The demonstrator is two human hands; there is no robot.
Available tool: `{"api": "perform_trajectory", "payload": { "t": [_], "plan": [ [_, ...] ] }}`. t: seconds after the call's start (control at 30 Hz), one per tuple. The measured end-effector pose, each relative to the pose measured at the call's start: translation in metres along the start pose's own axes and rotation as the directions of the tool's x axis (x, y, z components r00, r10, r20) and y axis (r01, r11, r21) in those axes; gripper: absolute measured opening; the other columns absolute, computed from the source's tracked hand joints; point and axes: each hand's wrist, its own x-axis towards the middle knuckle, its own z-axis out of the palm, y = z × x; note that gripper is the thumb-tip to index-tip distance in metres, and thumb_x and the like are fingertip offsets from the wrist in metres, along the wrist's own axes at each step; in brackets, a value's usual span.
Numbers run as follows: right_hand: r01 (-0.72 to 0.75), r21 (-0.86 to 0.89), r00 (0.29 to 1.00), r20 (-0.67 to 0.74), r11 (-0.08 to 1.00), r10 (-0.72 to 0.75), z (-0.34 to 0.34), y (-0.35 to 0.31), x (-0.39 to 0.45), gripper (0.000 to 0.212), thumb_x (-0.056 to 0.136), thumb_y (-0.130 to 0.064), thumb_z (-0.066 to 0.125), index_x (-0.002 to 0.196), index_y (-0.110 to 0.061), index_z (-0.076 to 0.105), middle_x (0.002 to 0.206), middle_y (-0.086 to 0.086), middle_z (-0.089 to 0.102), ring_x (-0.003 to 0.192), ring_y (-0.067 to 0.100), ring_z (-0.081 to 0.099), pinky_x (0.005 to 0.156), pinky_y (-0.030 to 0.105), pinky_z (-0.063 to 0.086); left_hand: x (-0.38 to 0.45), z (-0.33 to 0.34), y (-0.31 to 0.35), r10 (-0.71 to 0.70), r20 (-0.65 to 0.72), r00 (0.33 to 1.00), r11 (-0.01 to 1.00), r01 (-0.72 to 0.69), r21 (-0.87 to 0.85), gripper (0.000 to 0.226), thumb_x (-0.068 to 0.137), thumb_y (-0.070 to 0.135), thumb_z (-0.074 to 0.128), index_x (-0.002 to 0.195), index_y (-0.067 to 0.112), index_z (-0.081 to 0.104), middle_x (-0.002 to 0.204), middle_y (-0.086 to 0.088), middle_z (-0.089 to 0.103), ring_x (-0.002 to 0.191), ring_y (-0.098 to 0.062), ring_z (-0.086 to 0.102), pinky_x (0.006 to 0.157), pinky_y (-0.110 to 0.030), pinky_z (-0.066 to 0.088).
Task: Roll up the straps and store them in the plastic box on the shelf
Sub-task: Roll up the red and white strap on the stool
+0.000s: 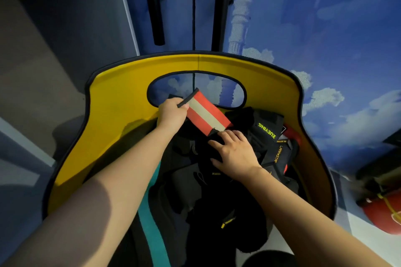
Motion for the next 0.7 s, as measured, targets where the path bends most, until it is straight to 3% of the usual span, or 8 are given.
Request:
{"api": "perform_trajectory", "payload": {
  "t": [0.2,0.37,0.5,0.57,0.63,0.7],
  "plan": [
    [-0.031,0.023,1.0,0.003,0.999,0.031,-0.017,-0.006,-0.014,0.051,0.05,-0.045,0.079,0.096,-0.023,0.071,0.097,0.009,0.065,0.095,0.031,0.064,0.087,0.04,0.05,-0.017,-0.038,0.032,-0.039,-0.047,0.998,0.971,0.026,-0.237,0.021,0.095,0.008,0.05,0.111,0.004,0.063,0.102,-0.01,0.058,0.094,-0.023,0.057,0.074,-0.032,0.055],
    [-0.054,0.068,0.998,0.03,0.996,0.052,-0.027,-0.01,-0.021,0.054,0.055,-0.043,0.079,0.104,-0.023,0.069,0.106,0.012,0.063,0.106,0.034,0.06,0.095,0.043,0.045,-0.025,-0.065,0.053,-0.088,-0.075,0.993,0.941,0.058,-0.334,0.025,0.094,0.008,0.053,0.117,0.003,0.06,0.118,-0.015,0.06,0.109,-0.029,0.059,0.08,-0.035,0.056],
    [-0.084,0.09,0.99,0.121,0.992,0.073,-0.034,-0.012,-0.025,0.056,0.081,-0.058,0.055,0.125,-0.024,0.058,0.127,0.009,0.051,0.126,0.028,0.042,0.109,0.039,0.025,-0.036,-0.078,0.06,-0.124,-0.002,0.992,0.908,0.113,-0.403,0.029,0.094,0.007,0.053,0.122,0.002,0.056,0.12,-0.016,0.06,0.109,-0.031,0.06,0.078,-0.033,0.056],
    [-0.19,0.228,0.981,0.08,0.955,0.176,-0.041,-0.02,-0.024,0.055,0.085,-0.061,0.044,0.11,-0.017,0.066,0.114,0.008,0.06,0.114,0.027,0.052,0.1,0.036,0.035,-0.044,-0.082,0.056,-0.167,0.089,0.982,0.861,0.19,-0.472,0.034,0.093,0.006,0.053,0.127,0.003,0.052,0.121,-0.017,0.059,0.103,-0.032,0.063,0.074,-0.032,0.055],
    [-0.322,0.559,0.917,-0.016,0.764,0.398,-0.055,-0.03,-0.022,0.045,0.092,-0.047,0.045,0.089,-0.01,0.07,0.092,0.009,0.064,0.092,0.027,0.06,0.079,0.034,0.044,-0.052,-0.086,0.047,-0.209,0.193,0.959,0.801,0.281,-0.529,0.039,0.092,0.005,0.053,0.131,0.003,0.048,0.124,-0.018,0.057,0.099,-0.033,0.063,0.075,-0.034,0.054],
    [-0.459,0.8,0.808,0.195,0.387,0.557,-0.066,-0.041,-0.017,0.047,0.097,-0.038,0.042,0.071,-0.009,0.069,0.079,0.009,0.066,0.075,0.022,0.061,0.066,0.03,0.045,-0.063,-0.089,0.039,-0.21,0.29,0.934,0.785,0.338,-0.519,0.036,0.092,0.004,0.052,0.129,0.002,0.049,0.121,-0.017,0.058,0.096,-0.033,0.063,0.075,-0.035,0.054]
  ]
}}
